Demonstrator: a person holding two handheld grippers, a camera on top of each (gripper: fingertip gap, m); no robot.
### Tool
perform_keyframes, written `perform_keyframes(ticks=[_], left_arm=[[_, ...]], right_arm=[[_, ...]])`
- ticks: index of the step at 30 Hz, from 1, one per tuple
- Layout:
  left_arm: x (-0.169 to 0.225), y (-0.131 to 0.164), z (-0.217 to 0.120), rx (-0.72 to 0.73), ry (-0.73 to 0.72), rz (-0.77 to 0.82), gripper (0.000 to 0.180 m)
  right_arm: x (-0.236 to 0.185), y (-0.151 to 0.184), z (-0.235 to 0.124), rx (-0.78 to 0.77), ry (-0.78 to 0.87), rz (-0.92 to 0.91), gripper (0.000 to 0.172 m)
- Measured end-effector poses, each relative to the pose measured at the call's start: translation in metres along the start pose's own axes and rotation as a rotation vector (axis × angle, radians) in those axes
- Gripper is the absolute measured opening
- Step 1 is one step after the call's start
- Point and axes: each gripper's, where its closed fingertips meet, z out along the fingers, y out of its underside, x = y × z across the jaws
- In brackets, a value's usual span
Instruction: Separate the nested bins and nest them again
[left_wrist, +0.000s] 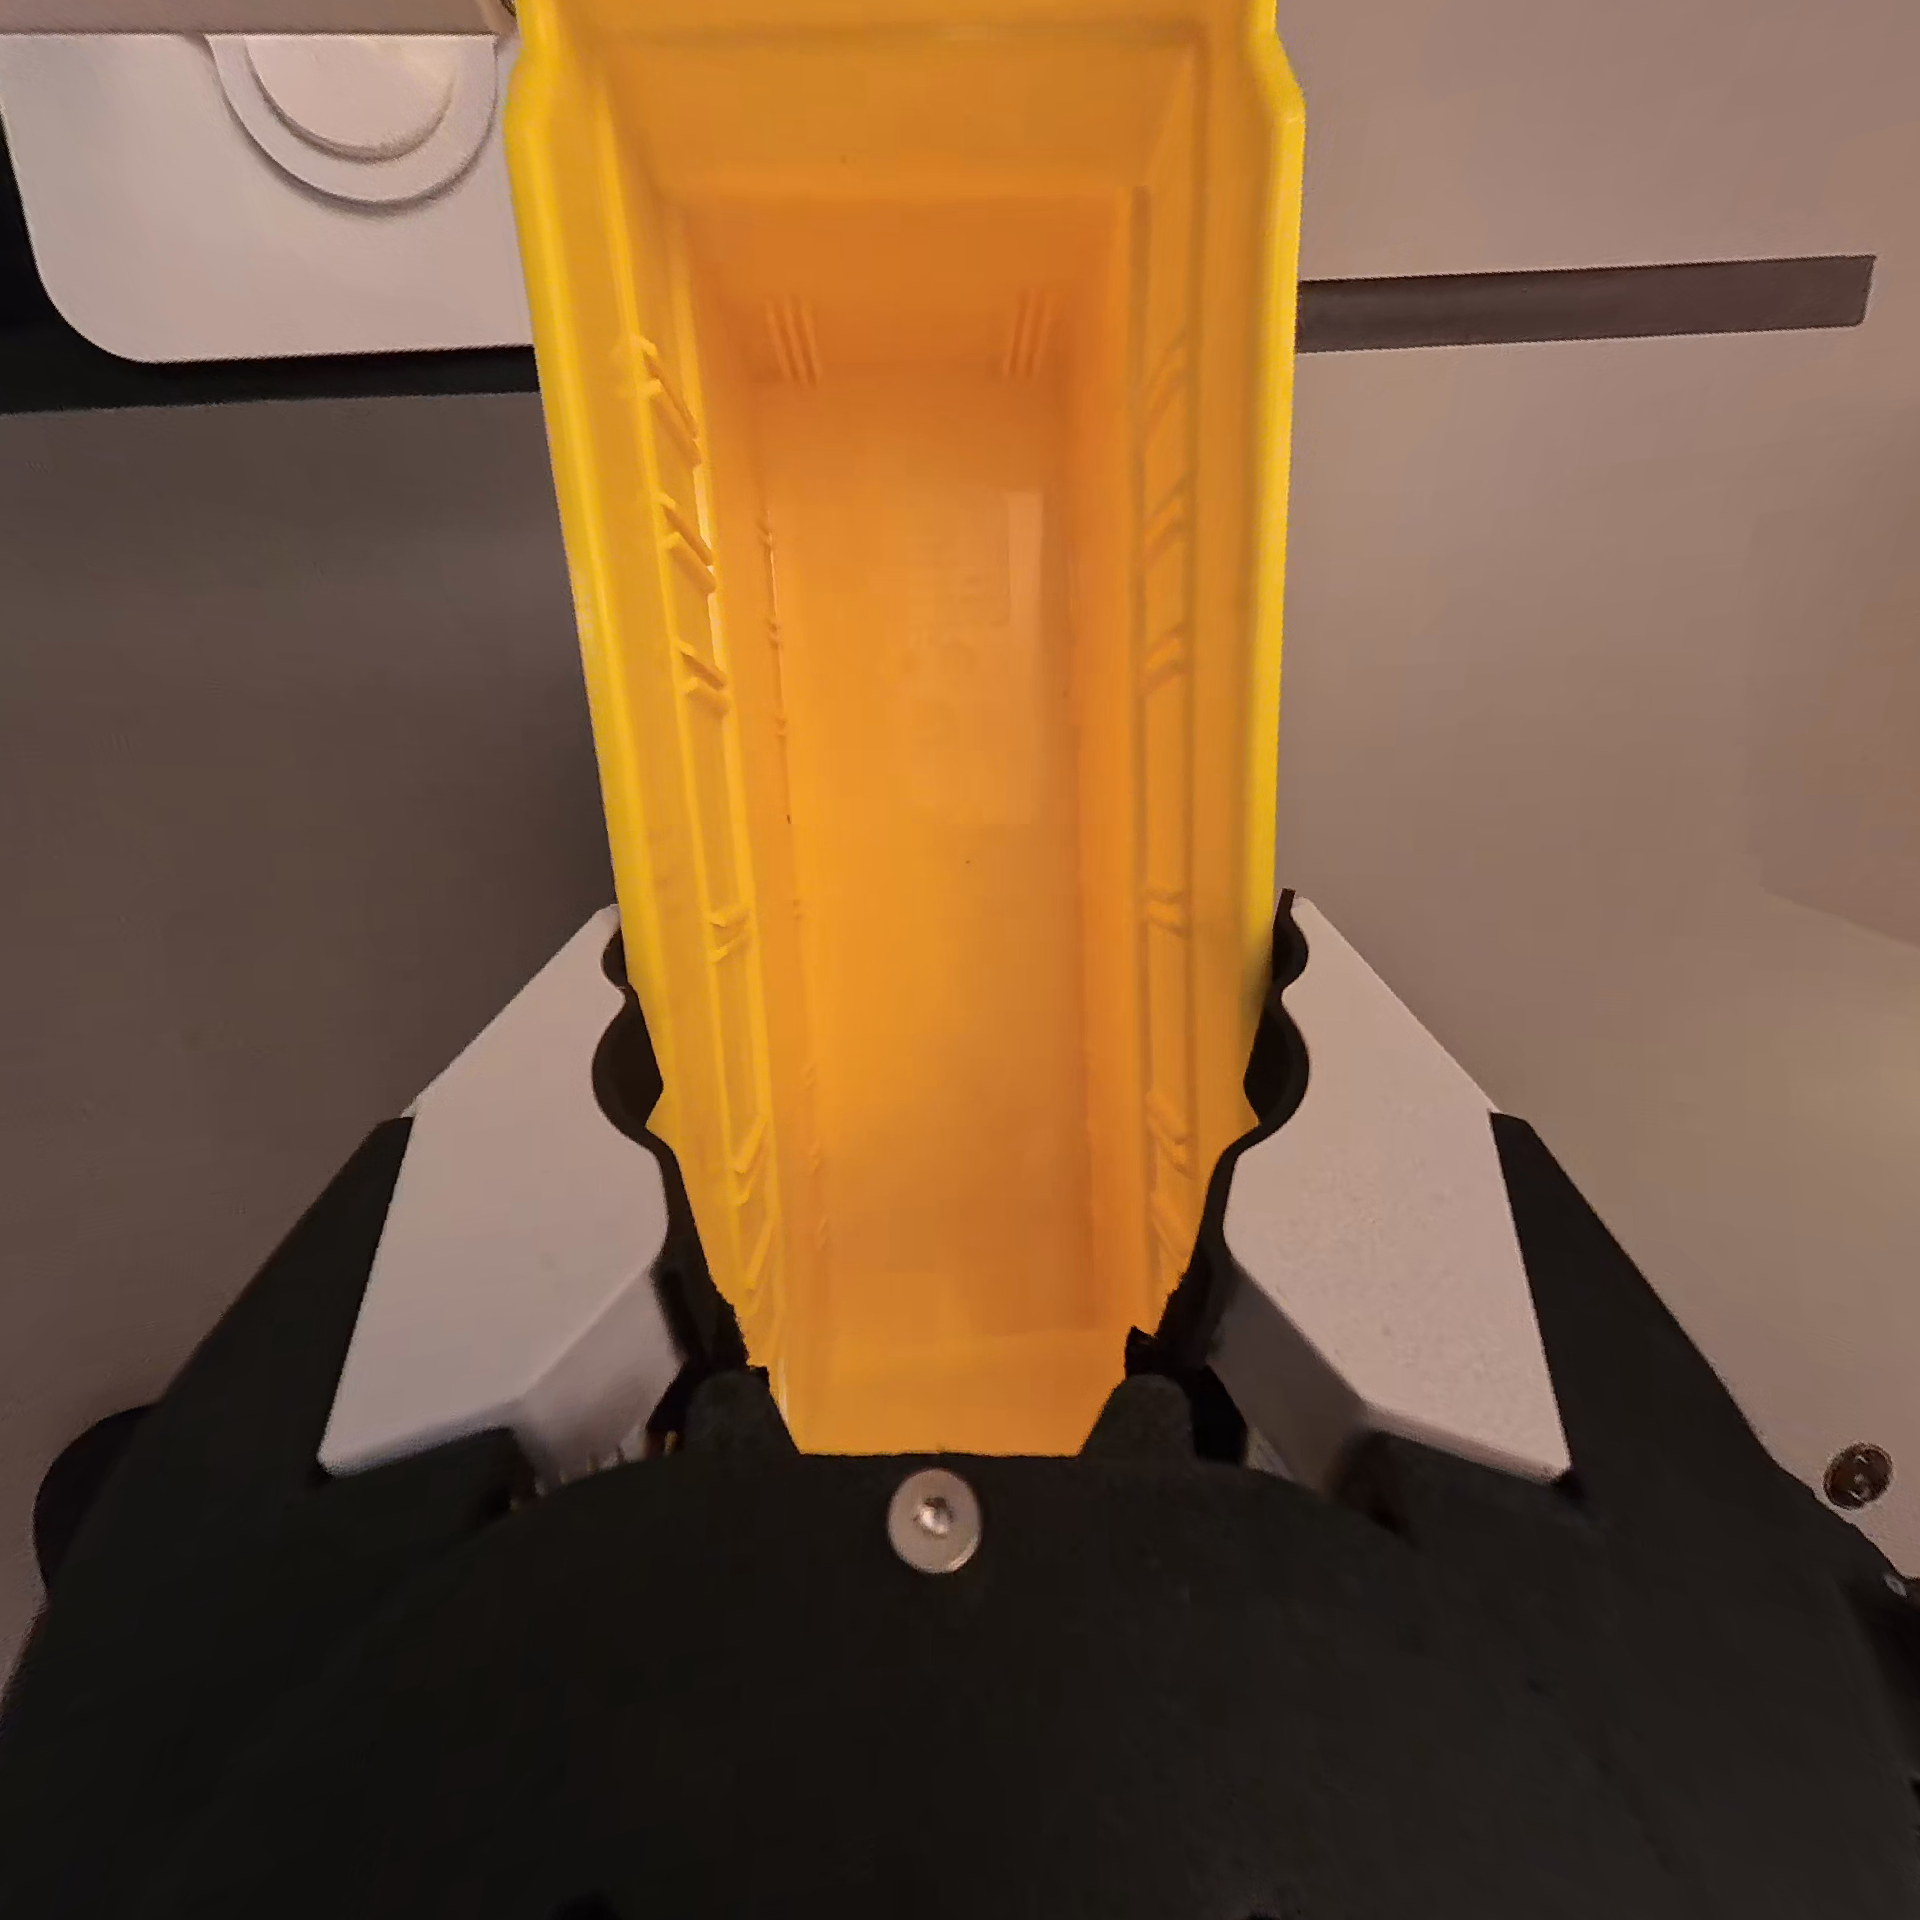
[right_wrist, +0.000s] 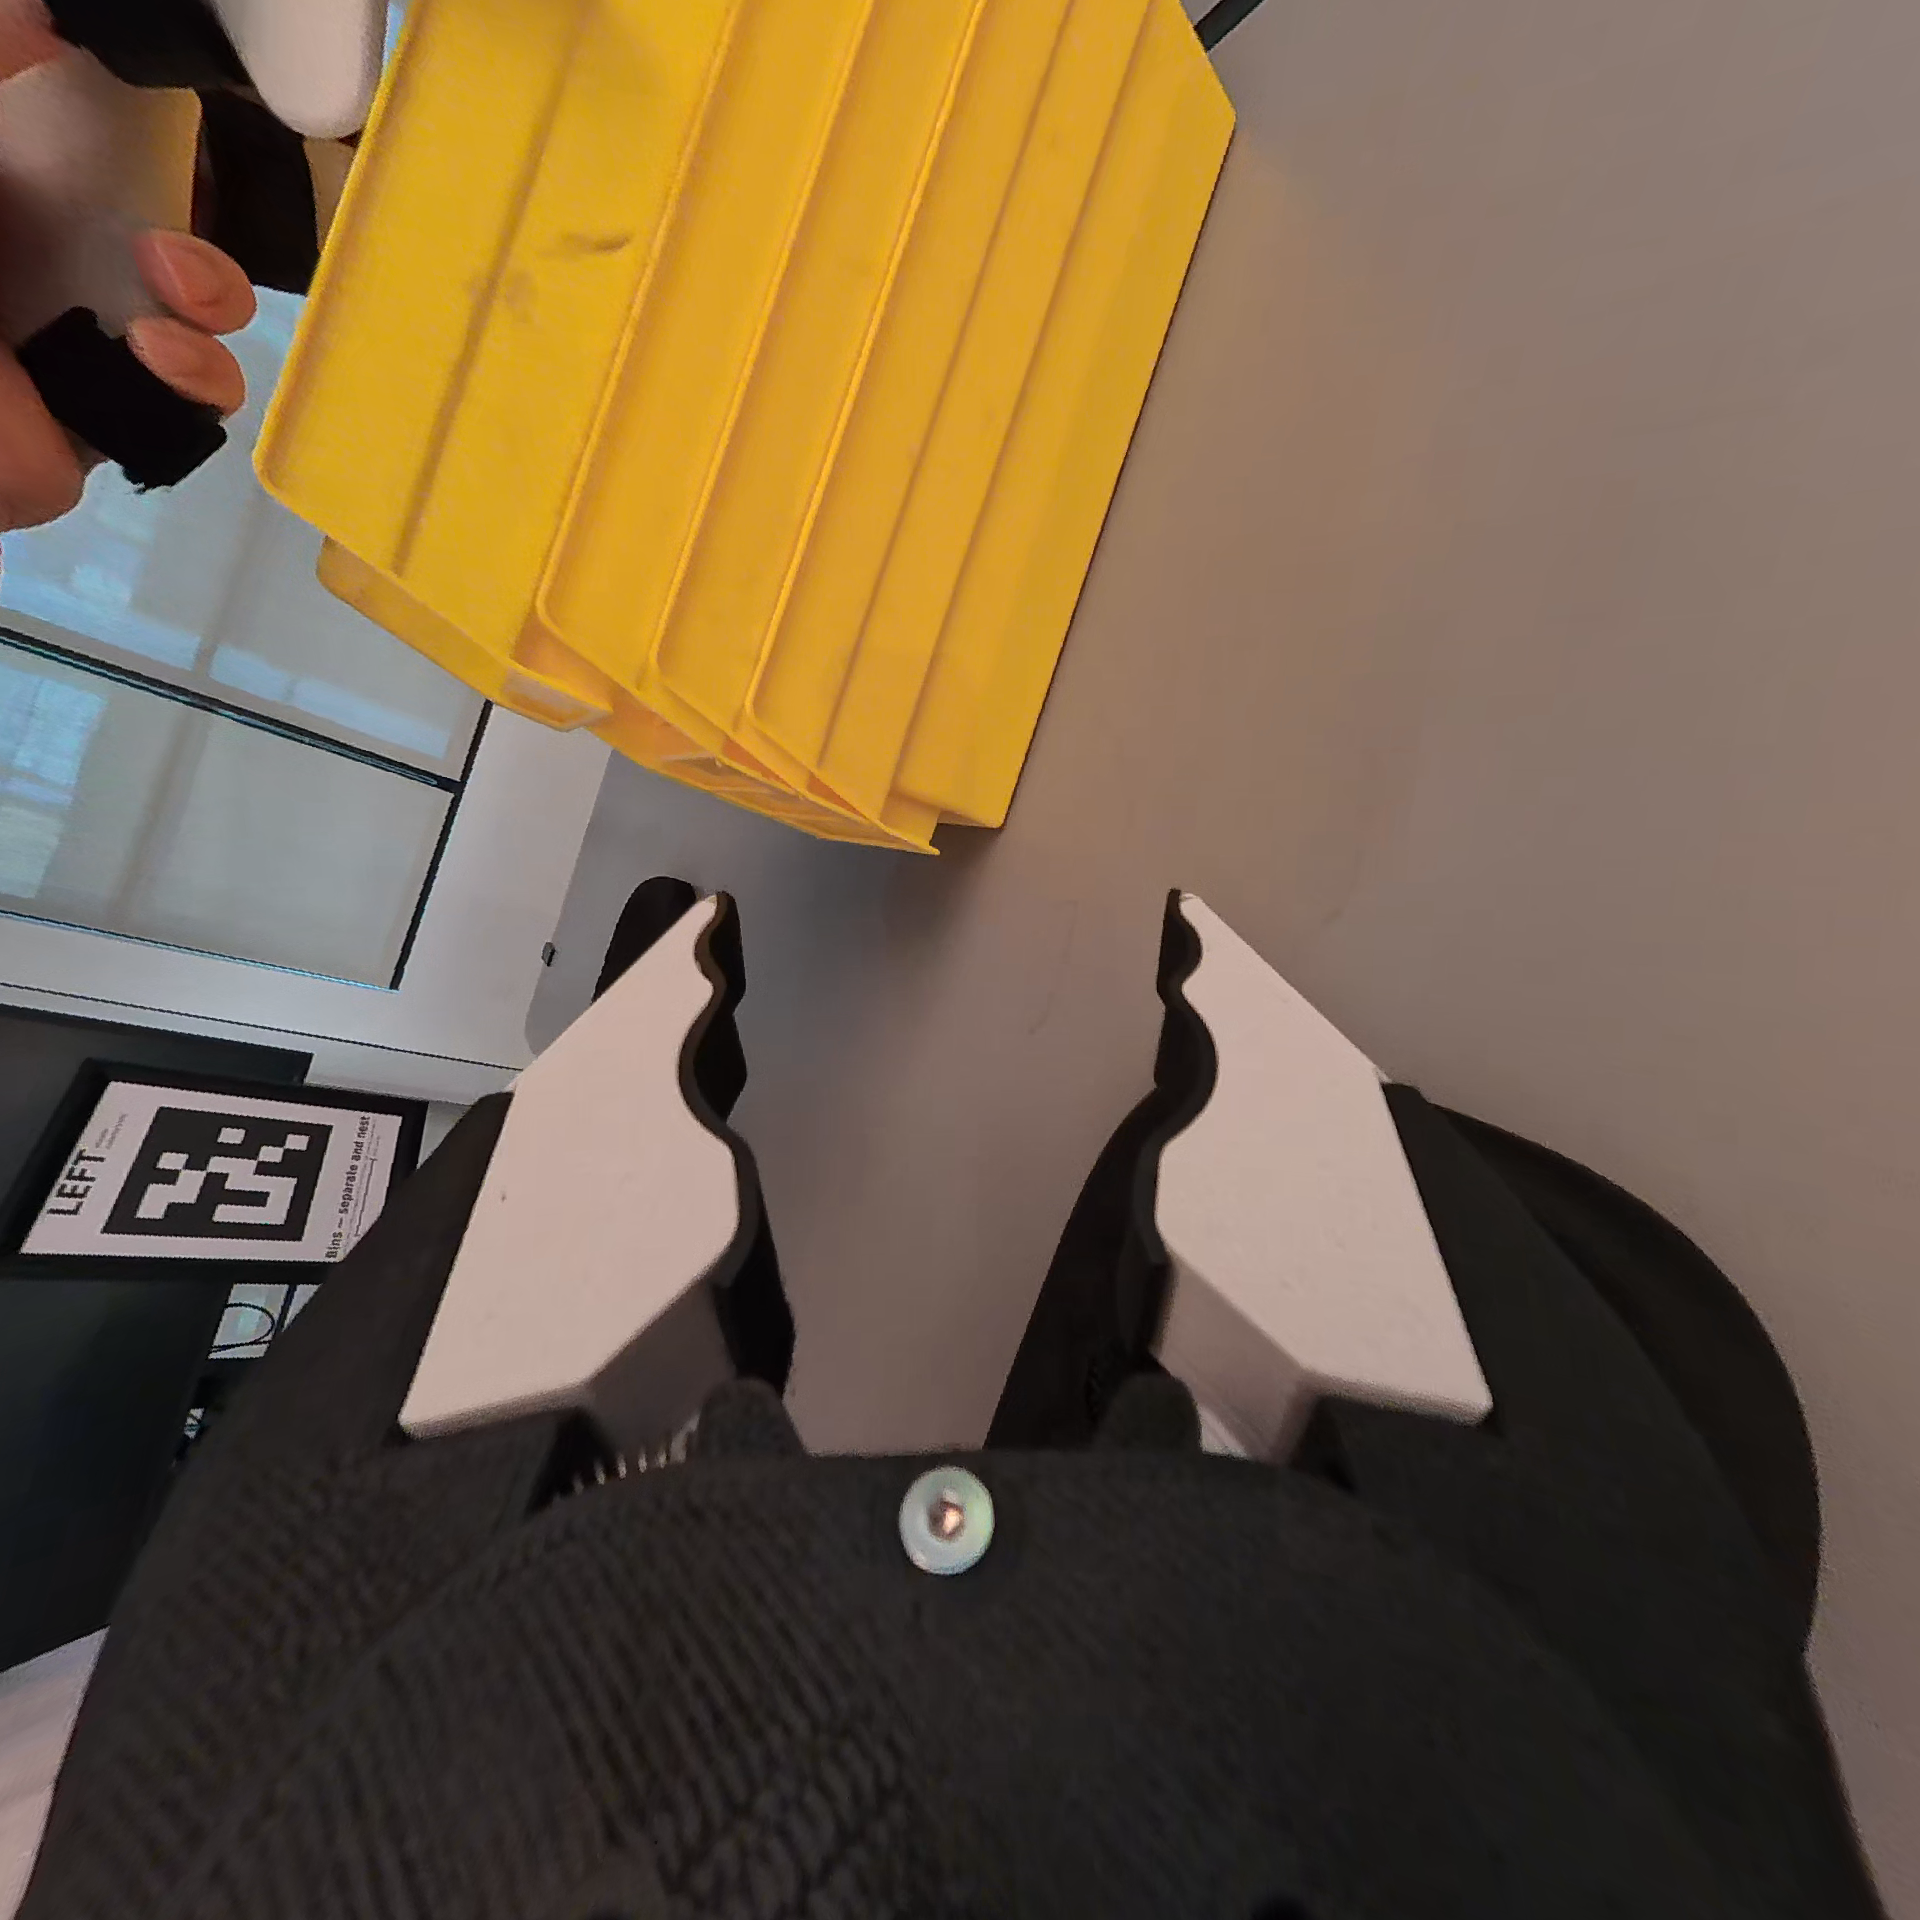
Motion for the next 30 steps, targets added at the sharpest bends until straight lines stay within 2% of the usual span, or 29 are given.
perform_keyframes(ticks=[9, 11, 13, 15, 17, 20, 22, 26, 30], left_arm=[[0.0, 0.008, 0.013, -0.013, 0.006, 0.029, 0.125], [0.001, -0.004, 0.0, 0.036, 0.015, 0.035, 0.122], [0.0, -0.027, -0.028, 0.126, 0.003, 0.06, 0.123], [-0.003, -0.056, -0.067, 0.215, -0.013, 0.113, 0.124], [-0.008, -0.089, -0.121, 0.358, -0.023, 0.16, 0.122], [-0.017, -0.132, -0.219, 0.631, -0.006, 0.209, 0.117], [-0.025, -0.145, -0.287, 0.819, 0.025, 0.23, 0.113], [-0.053, -0.136, -0.402, 1.18, 0.055, 0.275, 0.106], [-0.078, -0.088, -0.479, 1.478, 0.151, 0.353, 0.096]], right_arm=[[0.002, 0.001, -0.002, 0.0, 0.013, 0.005, 0.082], [0.002, 0.002, 0.0, -0.006, 0.016, 0.004, 0.082], [0.002, 0.002, 0.001, -0.011, 0.021, 0.0, 0.082], [0.0, 0.001, 0.002, -0.015, 0.023, -0.007, 0.082], [-0.002, 0.0, 0.003, -0.016, 0.026, -0.018, 0.082], [-0.008, -0.005, 0.003, -0.004, 0.028, -0.046, 0.081], [-0.014, -0.01, 0.003, 0.011, 0.024, -0.074, 0.081], [-0.031, -0.028, -0.003, 0.077, 0.035, -0.174, 0.08], [-0.057, -0.054, -0.02, 0.199, 0.058, -0.309, 0.081]])
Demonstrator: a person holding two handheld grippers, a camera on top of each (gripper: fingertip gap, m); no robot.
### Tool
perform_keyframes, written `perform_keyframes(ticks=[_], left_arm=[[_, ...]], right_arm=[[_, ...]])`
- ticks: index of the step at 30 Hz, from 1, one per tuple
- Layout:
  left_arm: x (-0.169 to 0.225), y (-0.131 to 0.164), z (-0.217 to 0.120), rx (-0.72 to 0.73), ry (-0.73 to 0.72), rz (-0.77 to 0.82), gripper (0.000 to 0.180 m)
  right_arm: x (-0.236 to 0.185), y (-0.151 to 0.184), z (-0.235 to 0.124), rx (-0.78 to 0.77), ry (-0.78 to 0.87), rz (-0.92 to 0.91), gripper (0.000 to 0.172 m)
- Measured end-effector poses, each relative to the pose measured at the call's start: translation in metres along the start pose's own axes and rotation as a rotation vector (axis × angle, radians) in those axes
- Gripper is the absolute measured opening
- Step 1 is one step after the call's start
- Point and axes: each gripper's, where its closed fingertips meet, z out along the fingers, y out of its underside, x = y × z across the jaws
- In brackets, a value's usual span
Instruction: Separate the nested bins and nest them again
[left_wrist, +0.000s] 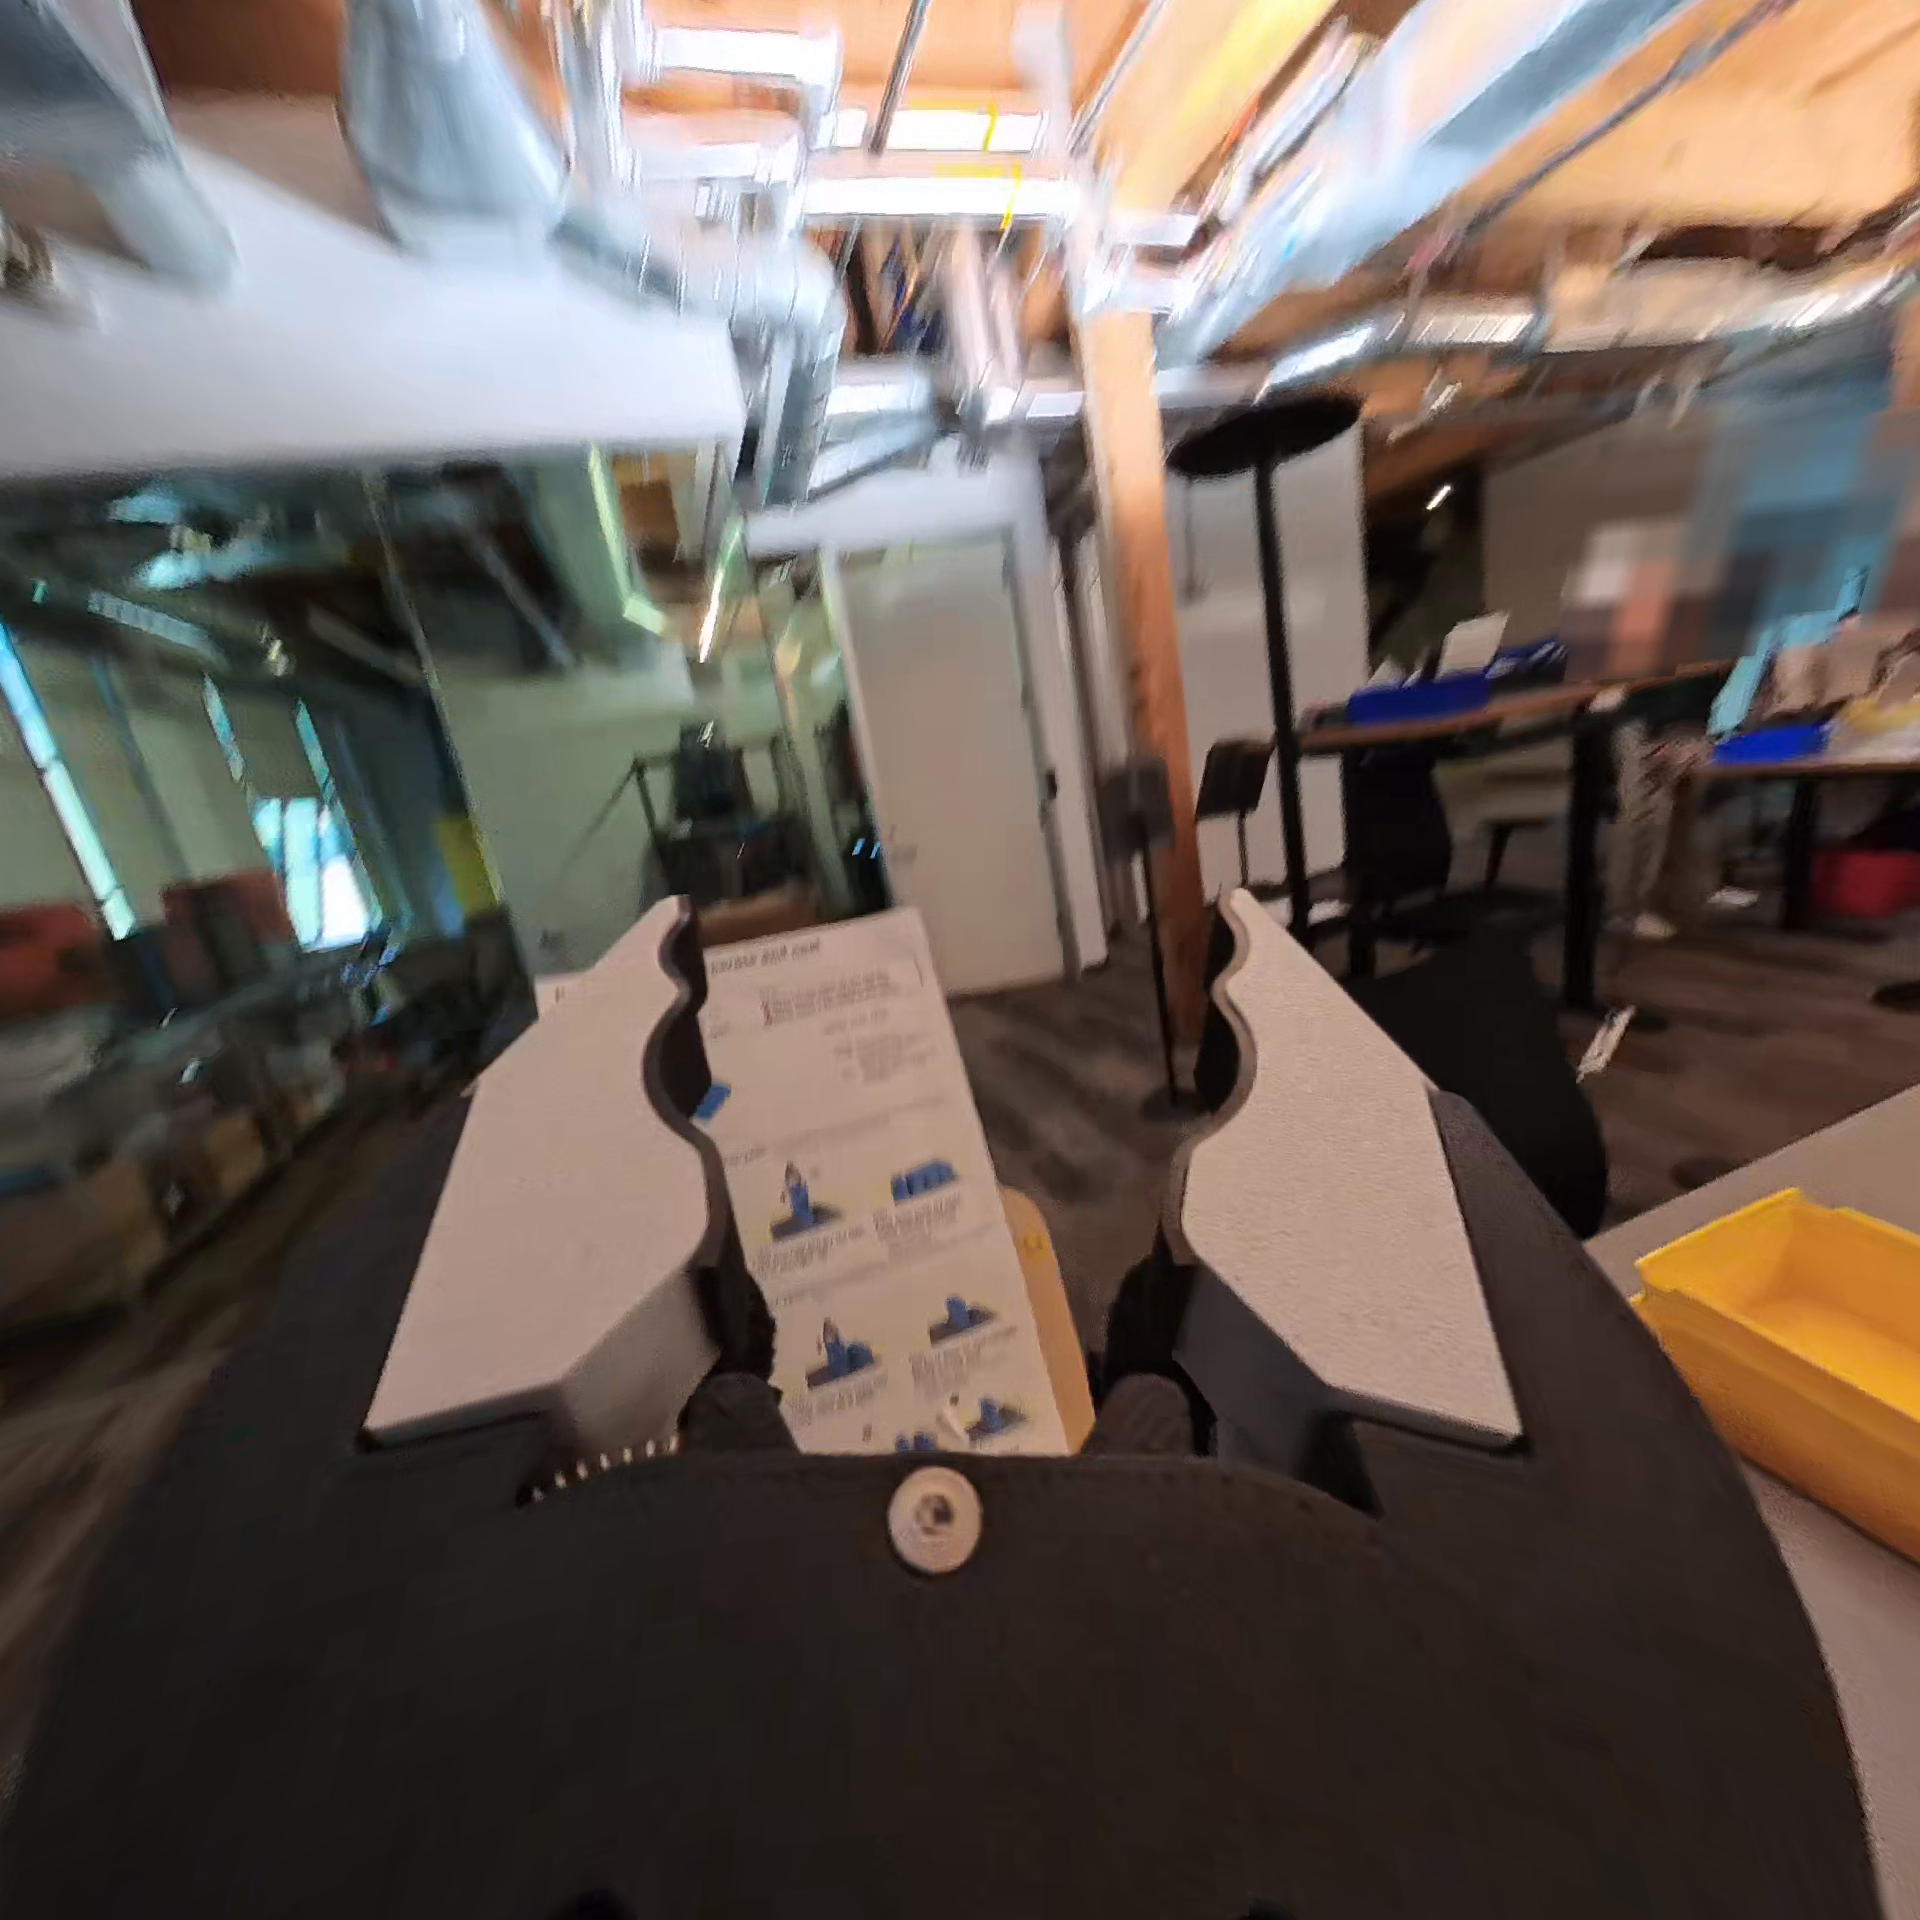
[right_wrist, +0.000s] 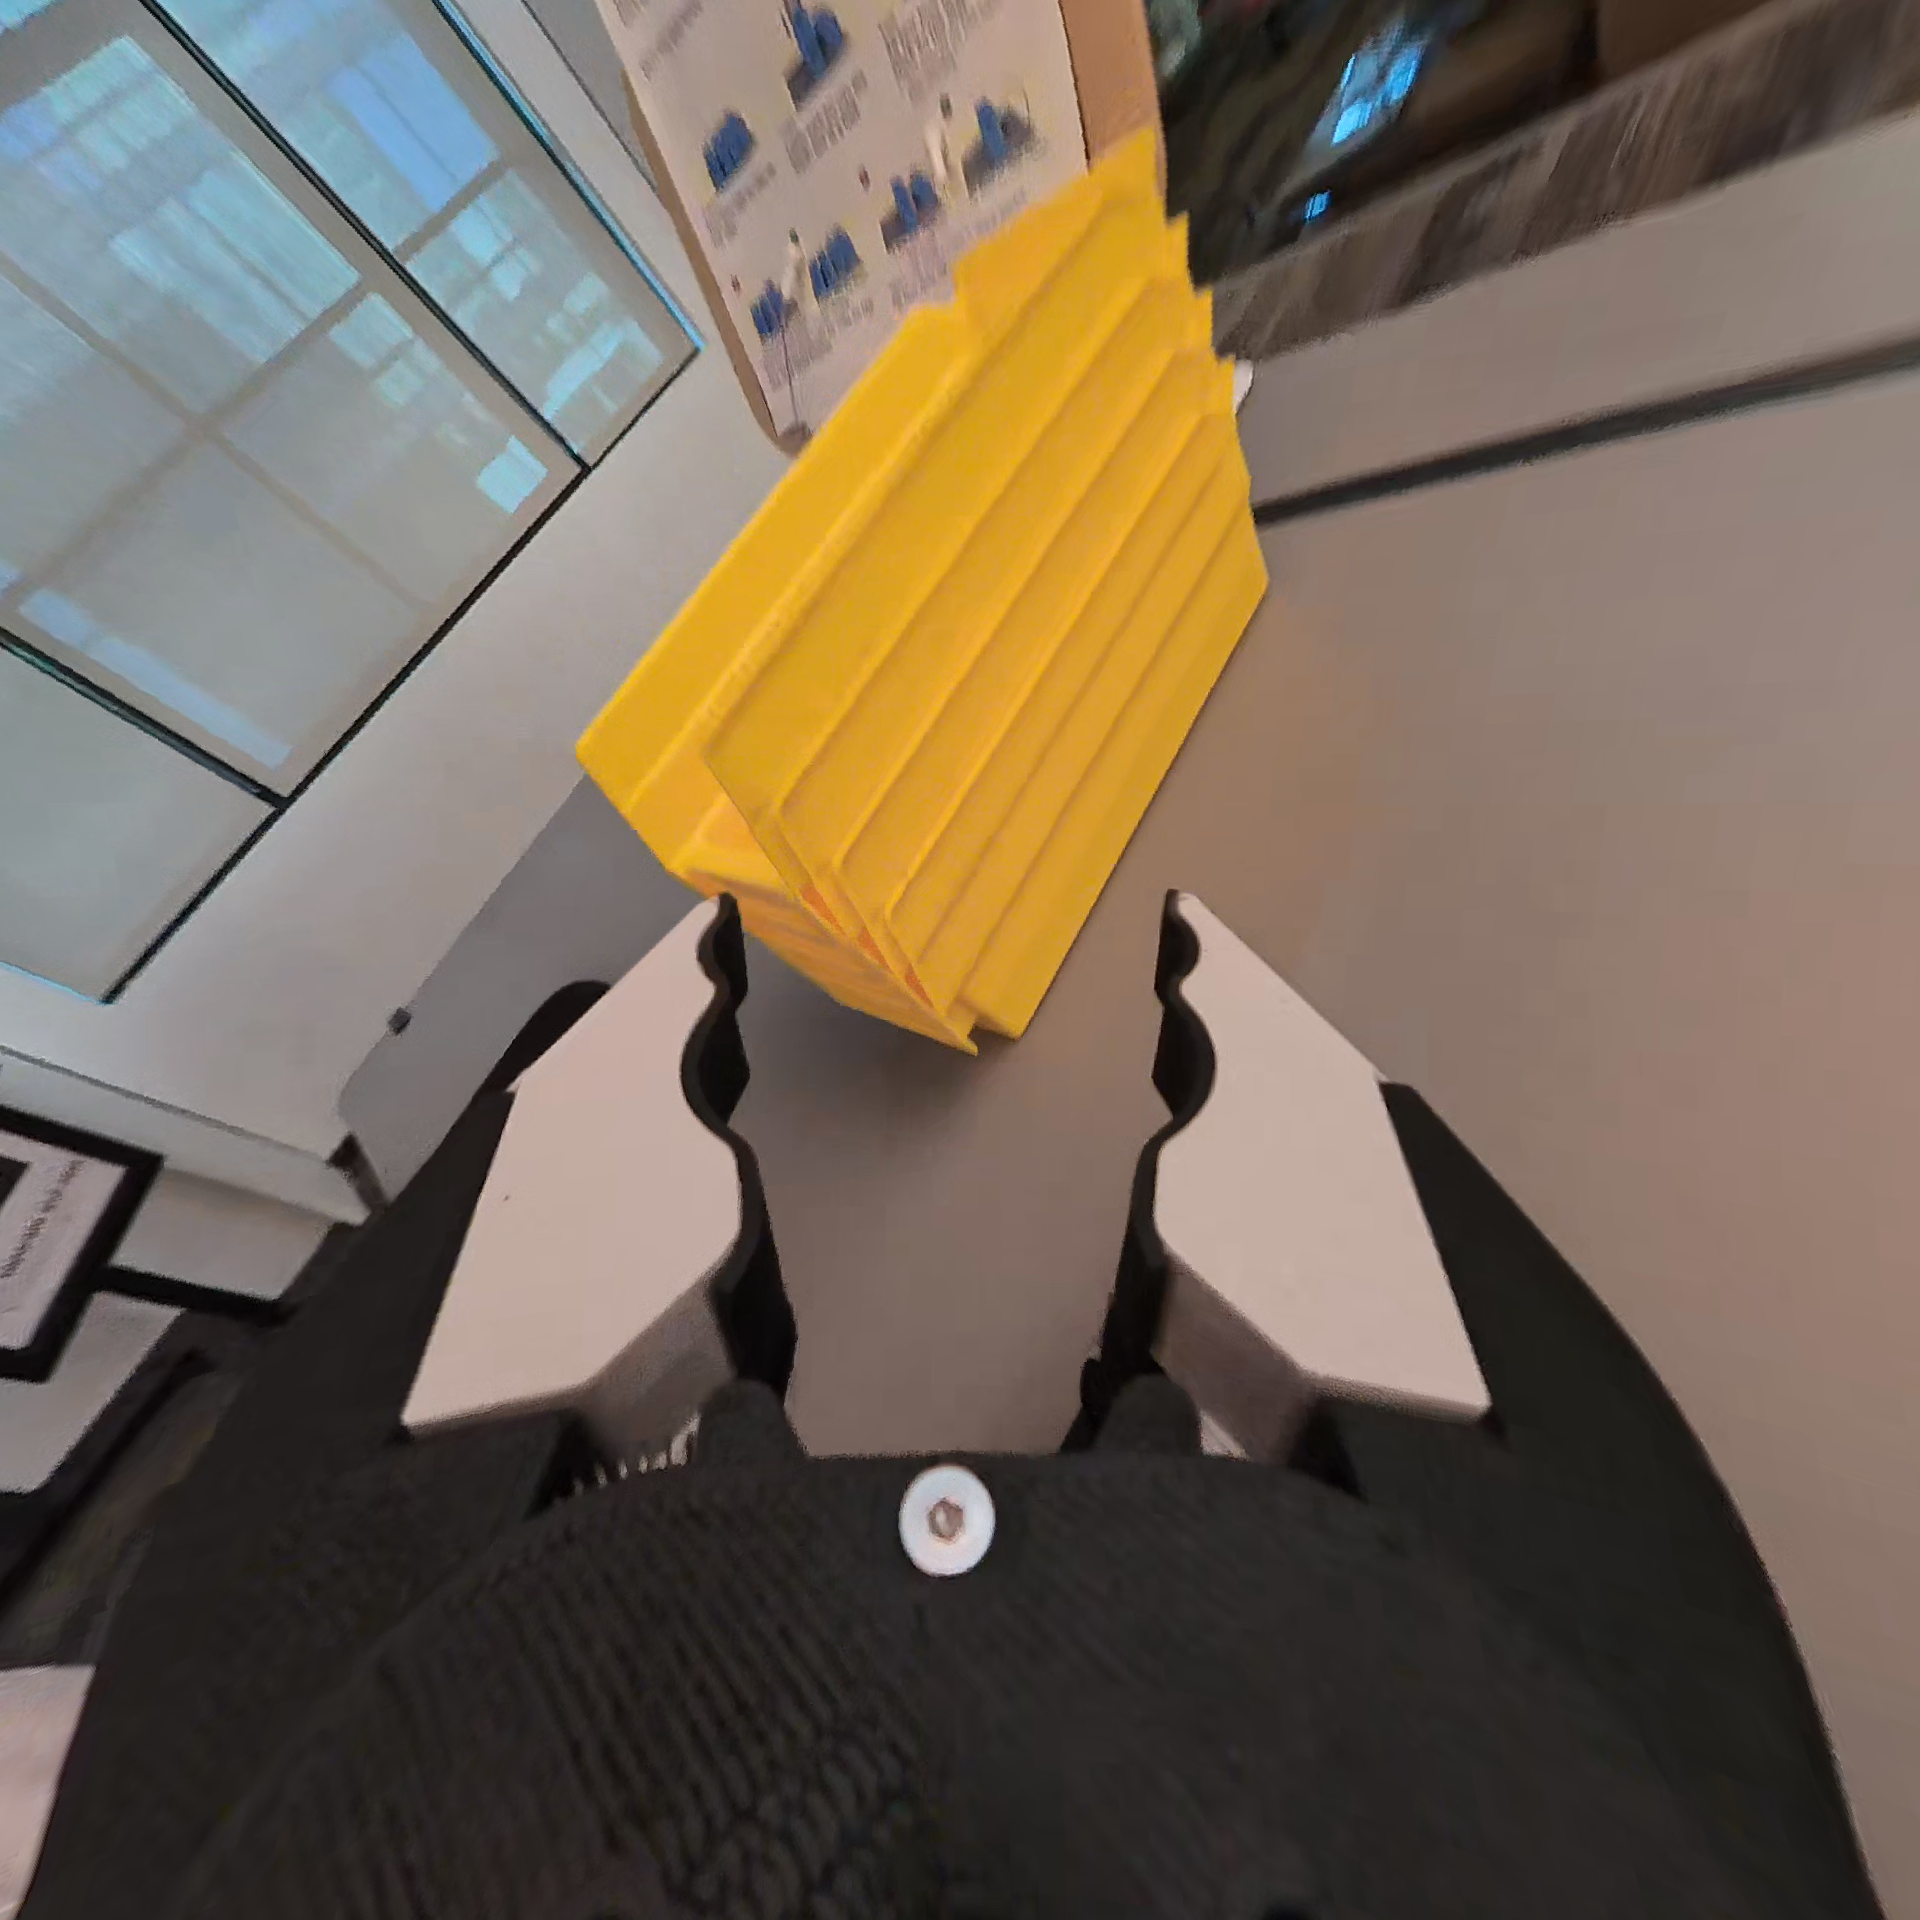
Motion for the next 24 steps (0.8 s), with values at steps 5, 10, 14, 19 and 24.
perform_keyframes(ticks=[5, 10, 14, 19, 24], left_arm=[[-0.013, -0.028, -0.083, 0.2, 0.128, -0.034, 0.082], [-0.013, 0.005, -0.141, 0.246, 0.243, -0.027, 0.077], [-0.013, 0.054, -0.161, 0.247, 0.289, -0.042, 0.073], [-0.016, 0.129, -0.158, 0.16, 0.369, -0.137, 0.071], [-0.034, 0.206, -0.141, 0.066, 0.401, -0.211, 0.069]], right_arm=[[-0.034, -0.056, -0.028, 0.2, -0.004, -0.162, 0.082], [-0.09, -0.104, -0.059, 0.367, -0.042, -0.338, 0.094], [-0.129, -0.127, -0.063, 0.385, -0.061, -0.42, 0.099], [-0.17, -0.161, -0.061, 0.433, -0.023, -0.54, 0.088], [-0.215, -0.197, -0.043, 0.444, -0.04, -0.622, 0.088]])
